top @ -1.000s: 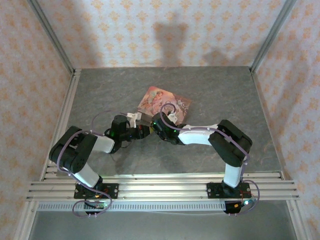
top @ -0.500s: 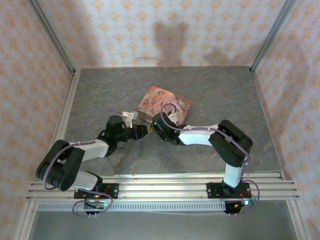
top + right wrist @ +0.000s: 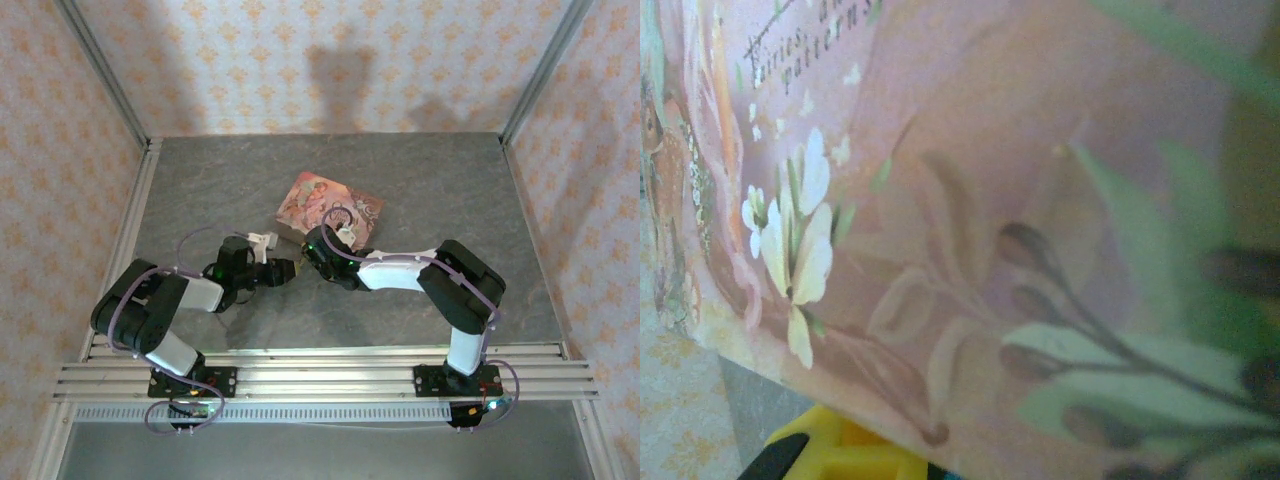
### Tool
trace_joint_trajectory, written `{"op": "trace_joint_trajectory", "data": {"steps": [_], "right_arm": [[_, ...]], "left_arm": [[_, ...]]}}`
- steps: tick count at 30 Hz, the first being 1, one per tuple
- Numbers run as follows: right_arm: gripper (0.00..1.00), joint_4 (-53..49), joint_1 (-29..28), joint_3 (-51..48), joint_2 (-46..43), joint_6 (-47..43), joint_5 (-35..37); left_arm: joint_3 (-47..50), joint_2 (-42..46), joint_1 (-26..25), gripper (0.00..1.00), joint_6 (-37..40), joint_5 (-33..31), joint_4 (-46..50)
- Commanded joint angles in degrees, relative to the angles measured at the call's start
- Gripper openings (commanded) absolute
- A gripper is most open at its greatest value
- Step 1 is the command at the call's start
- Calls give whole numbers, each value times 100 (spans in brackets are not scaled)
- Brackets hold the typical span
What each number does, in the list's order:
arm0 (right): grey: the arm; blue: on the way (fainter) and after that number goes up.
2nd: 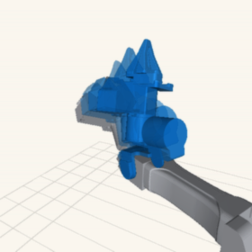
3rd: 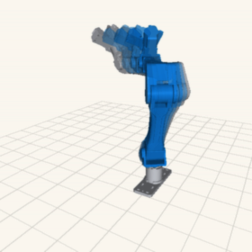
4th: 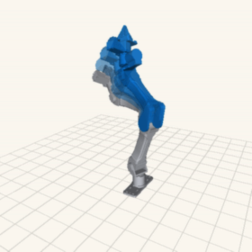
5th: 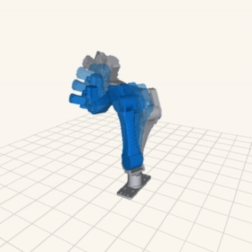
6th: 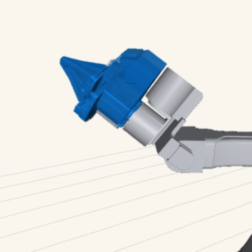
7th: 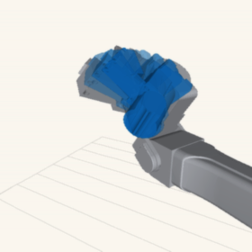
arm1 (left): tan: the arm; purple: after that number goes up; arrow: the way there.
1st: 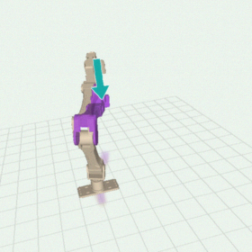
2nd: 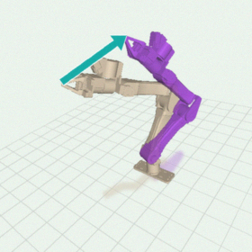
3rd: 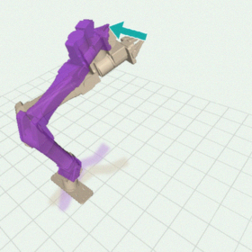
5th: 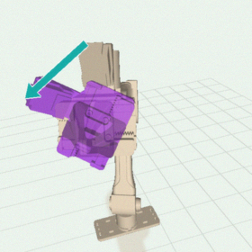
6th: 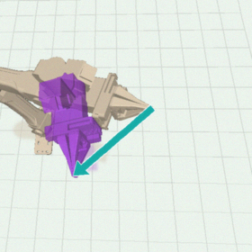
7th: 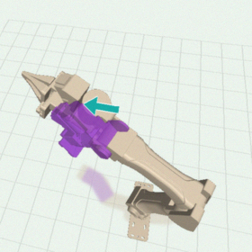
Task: Unlock the padlock with the key
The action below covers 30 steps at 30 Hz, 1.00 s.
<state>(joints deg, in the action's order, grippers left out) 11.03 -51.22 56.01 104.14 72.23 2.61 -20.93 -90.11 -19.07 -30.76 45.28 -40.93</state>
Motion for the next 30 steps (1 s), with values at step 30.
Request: {"op": "trace_joint_trajectory", "data": {"steps": [30], "right_arm": [[0, -286, -41, -34, 251, 468, -881]], "left_arm": [[-743, -396, 27, 0, 439, 448, -135]]}}
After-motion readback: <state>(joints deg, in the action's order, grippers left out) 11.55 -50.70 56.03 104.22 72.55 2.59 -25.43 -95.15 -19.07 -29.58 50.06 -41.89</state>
